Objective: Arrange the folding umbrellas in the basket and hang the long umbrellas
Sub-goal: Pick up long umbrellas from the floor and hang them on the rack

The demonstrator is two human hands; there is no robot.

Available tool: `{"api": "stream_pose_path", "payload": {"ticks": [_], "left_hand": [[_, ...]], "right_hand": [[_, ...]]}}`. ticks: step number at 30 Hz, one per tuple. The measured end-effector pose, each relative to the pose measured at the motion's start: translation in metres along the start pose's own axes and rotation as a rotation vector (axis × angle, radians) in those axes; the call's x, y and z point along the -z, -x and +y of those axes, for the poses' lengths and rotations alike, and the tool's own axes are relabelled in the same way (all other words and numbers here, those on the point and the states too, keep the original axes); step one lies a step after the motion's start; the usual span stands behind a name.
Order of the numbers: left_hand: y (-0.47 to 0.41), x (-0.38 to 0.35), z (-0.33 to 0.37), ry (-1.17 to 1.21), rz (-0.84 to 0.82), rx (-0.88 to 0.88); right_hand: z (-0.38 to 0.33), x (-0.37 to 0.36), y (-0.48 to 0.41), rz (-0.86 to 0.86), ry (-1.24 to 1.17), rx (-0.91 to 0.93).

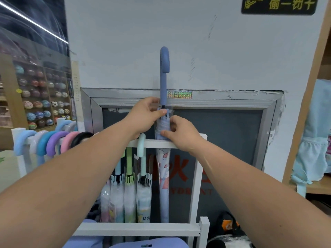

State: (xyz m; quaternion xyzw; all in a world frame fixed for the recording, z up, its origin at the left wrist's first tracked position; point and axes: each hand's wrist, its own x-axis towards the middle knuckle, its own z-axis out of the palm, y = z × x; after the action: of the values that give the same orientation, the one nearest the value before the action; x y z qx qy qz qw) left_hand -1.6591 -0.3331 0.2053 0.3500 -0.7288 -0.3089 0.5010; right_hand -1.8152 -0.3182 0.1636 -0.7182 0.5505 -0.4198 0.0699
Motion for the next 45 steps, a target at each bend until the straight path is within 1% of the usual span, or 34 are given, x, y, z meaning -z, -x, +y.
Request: {"api": "stream_pose_path", "payload": {"ticks": [3, 5, 7, 9, 10, 11, 13, 15, 18, 20, 22, 26, 28, 31, 33, 37, 41, 45], "left_hand": [[0.001, -0.003, -0.006, 0.009, 0.014, -0.003], [0.000, -0.003, -0.010, -0.008, 0.024, 0.002], [0.001, -0.003, -0.013, -0.038, 0.001, 0.010], [0.003, -0.001, -0.018, -0.088, -0.051, 0.030], [0.005, -0.001, -0.021, -0.111, -0.083, 0.045], [0.006, -0.001, -0.023, -0.139, -0.113, 0.058], [0.008, 0.000, -0.027, -0.199, -0.150, 0.071], [0.008, 0.001, -0.028, -0.217, -0.162, 0.077], [0.009, 0.004, -0.027, -0.283, -0.209, 0.074], [0.010, 0.005, -0.026, -0.377, -0.234, 0.069], [0.012, 0.005, -0.024, -0.420, -0.248, 0.075], [0.014, 0.004, -0.022, -0.449, -0.257, 0.081], [0.013, 0.006, -0.022, -0.401, -0.279, 0.106], [0.016, 0.013, -0.015, -0.225, -0.298, 0.189], [0.017, 0.019, -0.014, -0.136, -0.242, 0.196], [0.019, 0.025, -0.010, 0.073, -0.069, 0.170], [0.023, 0.026, -0.008, 0.070, -0.073, 0.066], [0.031, 0.027, -0.013, -0.075, -0.118, 0.070]], "right_hand": [[-0.003, 0.010, 0.000, -0.091, 0.032, -0.002], [-0.008, 0.024, -0.002, -0.118, -0.029, -0.038], [-0.019, 0.040, -0.006, -0.003, -0.164, -0.075], [-0.034, 0.056, -0.011, 0.162, -0.283, -0.045], [-0.041, 0.063, -0.014, 0.214, -0.337, -0.020], [-0.049, 0.070, -0.015, 0.224, -0.384, 0.002], [-0.058, 0.079, -0.015, 0.138, -0.439, 0.031], [-0.061, 0.083, -0.014, 0.014, -0.433, 0.043], [-0.056, 0.083, -0.015, -0.113, -0.439, 0.021], [-0.051, 0.081, -0.017, -0.151, -0.440, -0.012], [-0.046, 0.079, -0.020, -0.182, -0.472, -0.032], [-0.044, 0.076, -0.024, -0.151, -0.487, -0.030], [-0.042, 0.074, -0.026, -0.119, -0.464, -0.014], [-0.038, 0.070, -0.027, -0.092, -0.476, -0.001], [-0.035, 0.066, -0.025, -0.101, -0.477, -0.008], [-0.027, 0.054, -0.021, -0.169, -0.427, -0.019], [-0.033, 0.035, -0.012, -0.267, -0.365, -0.019], [-0.029, 0.025, -0.005, -0.303, -0.348, -0.026]]}}
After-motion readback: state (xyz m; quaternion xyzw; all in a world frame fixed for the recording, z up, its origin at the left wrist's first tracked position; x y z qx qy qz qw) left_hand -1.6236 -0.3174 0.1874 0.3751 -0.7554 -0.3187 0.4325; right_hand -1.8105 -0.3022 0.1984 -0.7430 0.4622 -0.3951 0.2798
